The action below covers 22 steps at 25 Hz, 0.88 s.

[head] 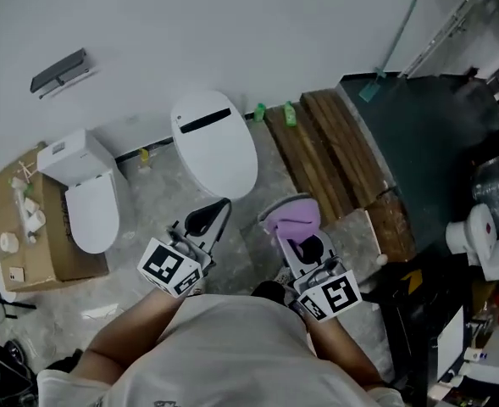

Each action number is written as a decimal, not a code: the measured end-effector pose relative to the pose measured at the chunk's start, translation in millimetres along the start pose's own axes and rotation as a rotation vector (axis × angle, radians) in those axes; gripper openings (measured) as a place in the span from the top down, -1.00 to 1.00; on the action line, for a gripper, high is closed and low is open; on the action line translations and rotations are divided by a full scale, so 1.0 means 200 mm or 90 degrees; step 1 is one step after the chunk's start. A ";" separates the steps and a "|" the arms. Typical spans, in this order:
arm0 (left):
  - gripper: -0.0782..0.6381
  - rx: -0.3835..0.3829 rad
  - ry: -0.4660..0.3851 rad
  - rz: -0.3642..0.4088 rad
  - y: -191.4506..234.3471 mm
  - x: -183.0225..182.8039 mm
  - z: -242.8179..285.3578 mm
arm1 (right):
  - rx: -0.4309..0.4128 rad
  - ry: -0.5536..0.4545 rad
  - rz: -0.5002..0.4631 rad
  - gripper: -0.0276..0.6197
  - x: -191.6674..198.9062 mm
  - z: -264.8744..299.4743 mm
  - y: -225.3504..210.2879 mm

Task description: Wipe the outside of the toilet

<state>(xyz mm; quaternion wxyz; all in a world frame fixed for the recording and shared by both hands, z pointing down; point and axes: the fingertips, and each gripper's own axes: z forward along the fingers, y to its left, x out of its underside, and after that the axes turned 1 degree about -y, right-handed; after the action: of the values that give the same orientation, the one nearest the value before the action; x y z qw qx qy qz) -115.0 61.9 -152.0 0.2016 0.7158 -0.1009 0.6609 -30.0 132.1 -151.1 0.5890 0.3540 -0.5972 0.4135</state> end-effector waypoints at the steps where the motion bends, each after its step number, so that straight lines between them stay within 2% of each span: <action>1: 0.79 -0.024 -0.005 0.004 0.01 0.00 0.06 | -0.016 -0.002 -0.002 0.61 -0.02 0.01 -0.09; 6: 0.79 -0.130 -0.022 0.027 0.00 0.04 0.28 | -0.114 -0.003 -0.021 0.61 -0.07 0.01 -0.46; 9: 0.79 -0.172 -0.020 0.047 0.00 0.10 0.39 | -0.159 0.013 -0.031 0.61 -0.02 0.02 -0.62; 12: 0.79 -0.209 -0.015 0.053 -0.01 0.17 0.43 | -0.182 0.039 -0.011 0.61 0.08 0.03 -0.74; 16: 0.79 -0.231 -0.012 0.050 0.06 0.30 0.46 | -0.198 0.055 -0.008 0.61 0.22 0.15 -0.85; 22: 0.79 -0.230 -0.012 0.046 0.28 0.53 0.53 | -0.190 0.058 -0.013 0.61 0.41 0.38 -0.95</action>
<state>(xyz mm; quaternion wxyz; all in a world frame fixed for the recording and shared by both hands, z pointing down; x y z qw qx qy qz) -31.7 -21.0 -44.2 0.3020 0.6698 -0.2459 0.6322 106.6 -9.2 -52.5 0.6656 0.2496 -0.6212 0.3299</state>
